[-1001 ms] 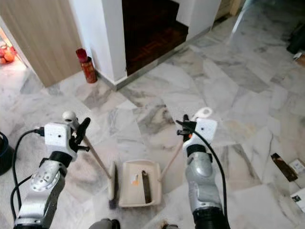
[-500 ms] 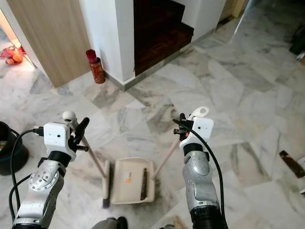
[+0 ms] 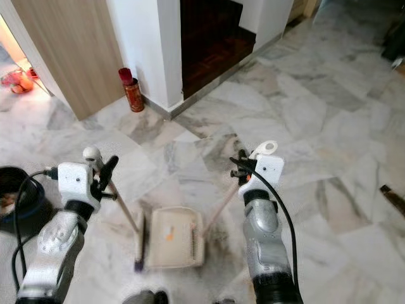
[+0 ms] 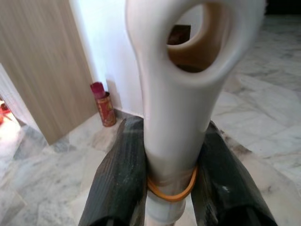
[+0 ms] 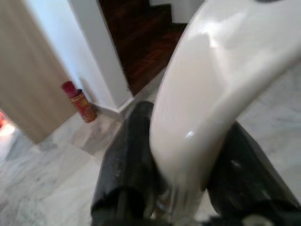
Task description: Sweep floor
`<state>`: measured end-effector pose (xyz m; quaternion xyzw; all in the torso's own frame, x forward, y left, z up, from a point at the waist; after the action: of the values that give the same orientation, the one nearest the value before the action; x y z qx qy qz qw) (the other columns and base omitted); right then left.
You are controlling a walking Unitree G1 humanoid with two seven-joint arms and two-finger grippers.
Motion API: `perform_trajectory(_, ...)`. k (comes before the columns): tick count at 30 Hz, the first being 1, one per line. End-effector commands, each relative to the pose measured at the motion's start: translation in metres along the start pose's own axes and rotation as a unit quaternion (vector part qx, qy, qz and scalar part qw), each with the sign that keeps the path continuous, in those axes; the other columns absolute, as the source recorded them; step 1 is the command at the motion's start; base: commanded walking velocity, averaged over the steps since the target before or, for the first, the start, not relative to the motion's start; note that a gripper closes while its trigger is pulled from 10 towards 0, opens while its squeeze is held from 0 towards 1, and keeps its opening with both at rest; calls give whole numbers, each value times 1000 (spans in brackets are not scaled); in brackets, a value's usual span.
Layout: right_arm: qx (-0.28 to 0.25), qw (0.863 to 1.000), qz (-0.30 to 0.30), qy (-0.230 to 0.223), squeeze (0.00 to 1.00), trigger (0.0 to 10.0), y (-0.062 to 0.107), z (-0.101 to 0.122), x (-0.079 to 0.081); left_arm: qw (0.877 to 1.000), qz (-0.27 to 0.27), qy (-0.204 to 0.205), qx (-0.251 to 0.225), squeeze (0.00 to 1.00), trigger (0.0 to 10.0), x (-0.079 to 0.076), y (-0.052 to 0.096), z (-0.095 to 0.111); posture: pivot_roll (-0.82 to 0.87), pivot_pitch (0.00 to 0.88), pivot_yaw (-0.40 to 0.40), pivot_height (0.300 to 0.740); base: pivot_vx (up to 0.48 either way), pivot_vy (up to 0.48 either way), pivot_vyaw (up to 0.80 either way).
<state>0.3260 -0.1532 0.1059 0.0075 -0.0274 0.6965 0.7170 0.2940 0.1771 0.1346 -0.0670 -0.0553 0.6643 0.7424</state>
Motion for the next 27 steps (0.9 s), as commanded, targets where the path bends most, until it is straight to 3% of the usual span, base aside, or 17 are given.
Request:
perform_trajectory(1, -18, 1000, 0, 5, 0, 10000, -2, 8, 0, 1000, -3, -2, -15, 0, 10000, 1, -1, 8, 139, 167, -28, 740, 0, 307, 0)
perform_trajectory(6, -18, 1000, 1, 8, 0, 10000, -2, 8, 1, 1000, -2, -3, -15, 0, 10000, 1, -1, 8, 140, 175, -27, 740, 0, 306, 269)
perform_trajectory(27, -16, 1000, 1, 8, 0, 10000, -2, 7, 1, 1000, 2, -7, -14, 0, 10000, 3, -1, 9, 144, 182, -26, 740, 0, 297, 672)
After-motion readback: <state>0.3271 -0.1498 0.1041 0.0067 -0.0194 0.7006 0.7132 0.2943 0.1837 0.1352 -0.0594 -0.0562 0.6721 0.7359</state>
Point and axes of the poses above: a point about 5 cm out from each wrist's last joint towards the gripper, its own y axis pointing back from the gripper into the wrist, its own z axis along the axis of the wrist's last joint, x = y × z, the point moved 1 cm from there along -y, pointing out of the wrist towards the gripper, and after that the axes turned 8 degrees about y, right-handed, at the moved point
